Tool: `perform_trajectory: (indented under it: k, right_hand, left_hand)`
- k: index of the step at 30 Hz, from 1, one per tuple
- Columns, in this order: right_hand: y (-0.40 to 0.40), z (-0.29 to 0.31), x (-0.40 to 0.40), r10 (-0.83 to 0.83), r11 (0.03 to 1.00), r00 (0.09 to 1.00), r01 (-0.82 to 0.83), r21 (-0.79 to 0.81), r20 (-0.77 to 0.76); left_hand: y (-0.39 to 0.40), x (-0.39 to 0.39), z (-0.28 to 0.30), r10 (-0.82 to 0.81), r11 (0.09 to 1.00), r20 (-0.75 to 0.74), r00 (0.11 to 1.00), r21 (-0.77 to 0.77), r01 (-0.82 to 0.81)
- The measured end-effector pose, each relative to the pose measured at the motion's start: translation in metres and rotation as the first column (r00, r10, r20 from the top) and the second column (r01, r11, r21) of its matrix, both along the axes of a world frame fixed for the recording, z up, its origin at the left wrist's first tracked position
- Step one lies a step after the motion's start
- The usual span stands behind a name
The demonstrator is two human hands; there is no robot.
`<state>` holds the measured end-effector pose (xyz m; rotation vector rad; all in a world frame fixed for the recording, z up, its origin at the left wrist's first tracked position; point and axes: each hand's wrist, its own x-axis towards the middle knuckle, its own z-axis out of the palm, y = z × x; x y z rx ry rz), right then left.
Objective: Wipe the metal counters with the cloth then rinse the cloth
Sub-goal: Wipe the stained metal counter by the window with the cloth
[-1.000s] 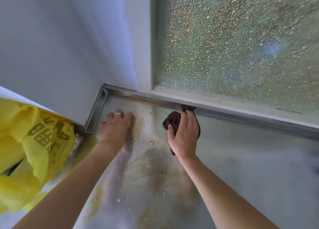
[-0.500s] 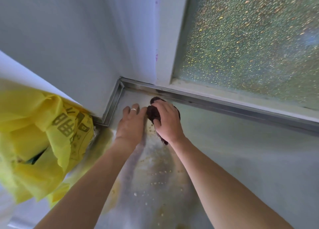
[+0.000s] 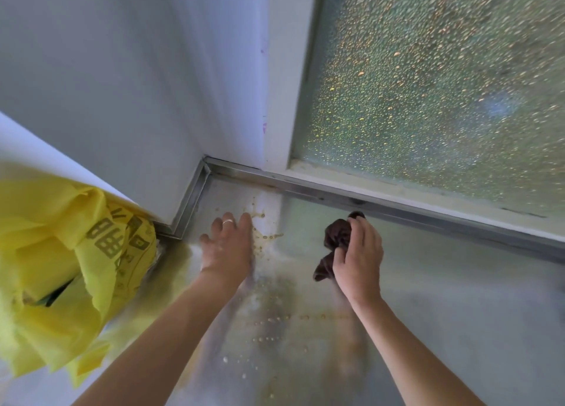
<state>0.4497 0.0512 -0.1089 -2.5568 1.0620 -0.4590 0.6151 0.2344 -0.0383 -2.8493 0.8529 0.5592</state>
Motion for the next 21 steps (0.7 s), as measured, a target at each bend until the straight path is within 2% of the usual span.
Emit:
perform_trajectory:
  k: [2, 6, 12, 21]
  right_hand:
    - [0.004, 0.002, 0.017, 0.017, 0.999, 1.0, -0.017, 0.033, 0.009]
    - [0.02, 0.003, 0.044, -0.018, 0.998, 0.999, 0.015, 0.066, 0.039]
    - [0.034, -0.003, 0.065, 0.123, 0.991, 0.991, -0.125, 0.043, 0.046]
    - [0.063, -0.003, 0.123, 0.342, 0.934, 0.935, -0.349, 0.069, 0.097]
  left_hand:
    - [0.0, 0.002, -0.003, 0.013, 0.999, -0.004, 1.0, 0.033, -0.013]
    - [0.002, 0.003, -0.01, 0.025, 1.0, 0.0, 1.0, 0.005, -0.025]
    - [0.007, -0.005, -0.009, -0.027, 1.0, 0.085, 0.996, -0.004, 0.028]
    - [0.012, -0.003, -0.014, -0.016, 0.998, 0.103, 0.995, -0.062, 0.023]
